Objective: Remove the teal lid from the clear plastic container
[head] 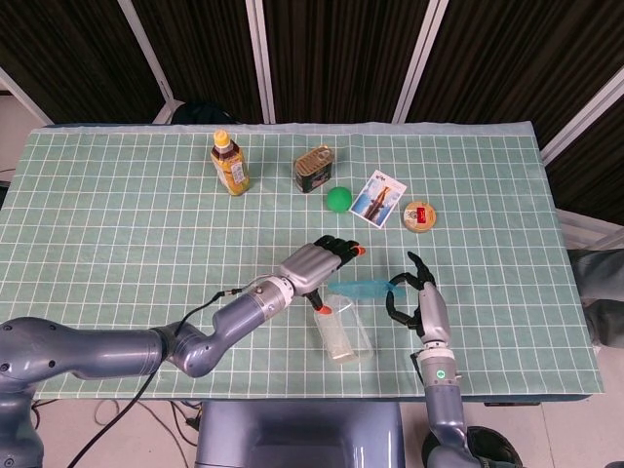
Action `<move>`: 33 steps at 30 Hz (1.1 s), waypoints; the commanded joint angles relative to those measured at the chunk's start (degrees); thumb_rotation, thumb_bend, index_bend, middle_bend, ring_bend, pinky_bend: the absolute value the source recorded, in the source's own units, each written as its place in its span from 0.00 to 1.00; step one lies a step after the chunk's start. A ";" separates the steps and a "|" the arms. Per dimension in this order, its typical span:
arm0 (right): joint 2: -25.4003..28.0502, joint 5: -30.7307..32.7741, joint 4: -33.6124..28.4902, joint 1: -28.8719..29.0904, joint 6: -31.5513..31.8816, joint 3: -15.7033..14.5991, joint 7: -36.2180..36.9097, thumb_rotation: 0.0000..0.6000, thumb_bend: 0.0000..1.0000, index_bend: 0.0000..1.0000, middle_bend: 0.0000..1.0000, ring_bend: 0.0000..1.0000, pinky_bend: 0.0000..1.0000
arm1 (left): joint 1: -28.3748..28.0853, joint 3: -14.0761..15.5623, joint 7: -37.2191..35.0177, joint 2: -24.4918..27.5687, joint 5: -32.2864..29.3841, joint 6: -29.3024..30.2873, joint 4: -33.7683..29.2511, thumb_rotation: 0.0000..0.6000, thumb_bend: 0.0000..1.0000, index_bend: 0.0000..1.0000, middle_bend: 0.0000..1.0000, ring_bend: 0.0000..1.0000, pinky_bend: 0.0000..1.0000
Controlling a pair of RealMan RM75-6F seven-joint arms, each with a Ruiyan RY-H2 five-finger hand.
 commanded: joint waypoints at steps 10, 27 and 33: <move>-0.39 1.95 0.62 1.56 0.15 1.35 -2.83 1.00 0.61 0.74 0.09 0.00 0.00 | 4.10 -0.15 -1.70 6.51 3.22 2.06 -5.26 1.00 0.00 0.00 0.00 0.00 0.00; 1.19 10.98 11.62 7.49 -3.01 7.89 -11.74 1.00 0.61 0.73 0.09 0.00 0.00 | 11.58 0.18 -4.40 16.86 10.06 6.79 -13.78 1.00 0.00 0.00 0.00 0.00 0.00; 3.33 16.19 15.87 10.82 -6.33 7.88 -20.13 1.00 0.57 0.10 0.00 0.00 0.00 | 16.22 1.60 -5.86 21.83 14.40 9.72 -18.03 1.00 0.00 0.00 0.00 0.00 0.00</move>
